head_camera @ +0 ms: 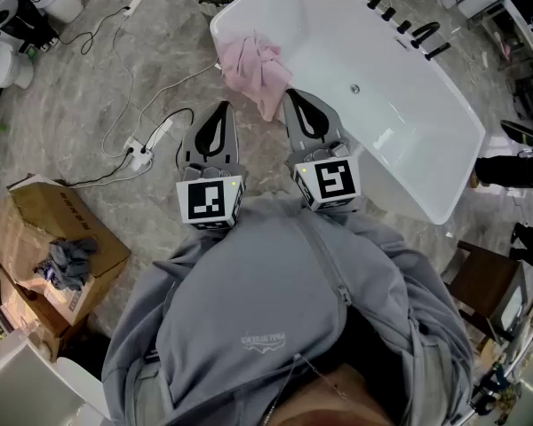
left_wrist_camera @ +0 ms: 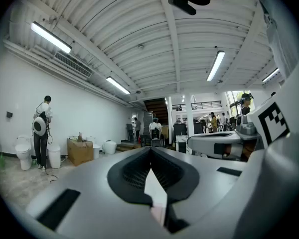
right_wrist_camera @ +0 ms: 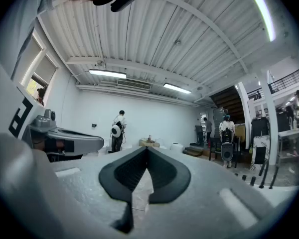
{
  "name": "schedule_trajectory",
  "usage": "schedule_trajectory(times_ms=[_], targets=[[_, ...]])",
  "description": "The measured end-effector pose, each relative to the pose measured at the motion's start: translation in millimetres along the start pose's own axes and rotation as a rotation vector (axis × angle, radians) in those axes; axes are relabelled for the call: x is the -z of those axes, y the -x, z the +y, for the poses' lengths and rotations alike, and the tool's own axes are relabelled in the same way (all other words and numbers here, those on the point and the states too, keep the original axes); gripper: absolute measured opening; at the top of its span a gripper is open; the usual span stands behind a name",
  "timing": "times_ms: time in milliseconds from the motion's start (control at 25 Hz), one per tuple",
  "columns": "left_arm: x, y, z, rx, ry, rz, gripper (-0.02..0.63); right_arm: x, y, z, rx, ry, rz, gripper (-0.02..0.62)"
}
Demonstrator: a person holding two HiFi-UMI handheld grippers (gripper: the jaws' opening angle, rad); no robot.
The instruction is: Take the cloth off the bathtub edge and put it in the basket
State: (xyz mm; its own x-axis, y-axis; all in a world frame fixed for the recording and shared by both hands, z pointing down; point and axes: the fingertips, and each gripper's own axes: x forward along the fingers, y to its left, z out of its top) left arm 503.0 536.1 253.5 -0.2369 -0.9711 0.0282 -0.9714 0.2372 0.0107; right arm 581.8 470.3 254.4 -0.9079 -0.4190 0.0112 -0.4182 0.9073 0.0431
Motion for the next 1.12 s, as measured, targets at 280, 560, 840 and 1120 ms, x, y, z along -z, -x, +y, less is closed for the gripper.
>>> schedule_trajectory(times_ms=[280,560,840,1120], targets=[[6,-6,0,0.0,-0.001,0.027,0.006,2,-5,-5,0.0,-0.003,0.004,0.003],[2,-9,10,0.024,0.004,0.021,0.006,3,-17,-4,0.008,-0.039,-0.027,0.003],[21,-8,35,0.006,0.006,0.05,0.006,19,-27,-7,0.066,-0.084,-0.003,0.003],[30,-41,54,0.002,0.015,0.042,0.006,28,-61,-29,0.075,-0.084,-0.004,0.003]])
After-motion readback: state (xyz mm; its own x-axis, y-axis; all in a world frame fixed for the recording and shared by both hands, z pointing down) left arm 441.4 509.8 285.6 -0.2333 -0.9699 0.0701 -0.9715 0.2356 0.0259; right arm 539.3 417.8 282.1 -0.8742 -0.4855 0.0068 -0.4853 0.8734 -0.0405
